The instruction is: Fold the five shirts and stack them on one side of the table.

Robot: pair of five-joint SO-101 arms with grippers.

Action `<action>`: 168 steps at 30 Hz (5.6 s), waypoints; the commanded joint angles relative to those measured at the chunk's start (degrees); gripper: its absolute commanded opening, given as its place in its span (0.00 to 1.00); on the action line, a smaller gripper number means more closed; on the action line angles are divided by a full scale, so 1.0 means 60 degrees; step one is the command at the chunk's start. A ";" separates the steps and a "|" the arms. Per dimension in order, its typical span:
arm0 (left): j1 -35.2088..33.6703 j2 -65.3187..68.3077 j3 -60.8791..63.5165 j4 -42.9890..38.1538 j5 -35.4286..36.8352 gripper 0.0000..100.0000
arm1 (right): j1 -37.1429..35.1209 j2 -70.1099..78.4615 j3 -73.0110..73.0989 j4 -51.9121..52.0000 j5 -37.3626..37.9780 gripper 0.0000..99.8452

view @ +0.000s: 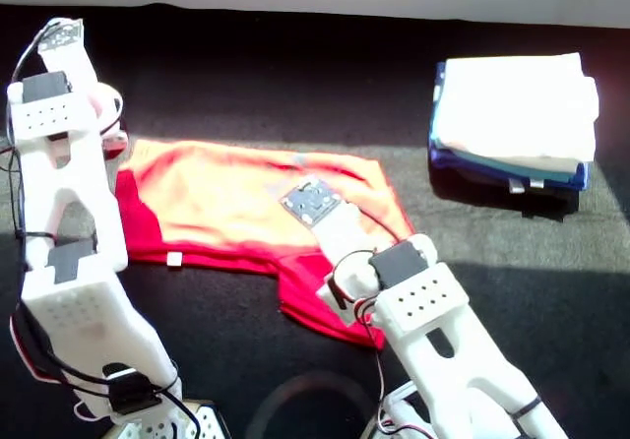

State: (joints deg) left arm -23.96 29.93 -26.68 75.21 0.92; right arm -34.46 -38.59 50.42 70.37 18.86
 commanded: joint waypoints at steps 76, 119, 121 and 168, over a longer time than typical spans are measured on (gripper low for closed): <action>0.0799 0.7480 -0.9516 0.1963 0.1216 0.01 | -0.1648 -0.0315 0.2996 -0.3245 0.0630 0.11; -0.0476 0.2161 -0.6806 0.4425 0.1436 0.01 | -0.1780 -0.0374 0.3040 -0.2381 0.0645 0.30; -0.0476 0.1429 -0.5443 0.4410 0.1421 0.01 | -0.1985 -0.0374 0.2571 -0.1458 0.0674 0.30; 0.0740 0.1253 0.2293 -0.0278 0.1451 0.01 | -0.0813 -0.0300 0.3597 -0.2879 0.1070 0.01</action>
State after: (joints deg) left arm -18.95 38.20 -14.46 76.18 10.15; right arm -43.60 -40.26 74.51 52.62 22.64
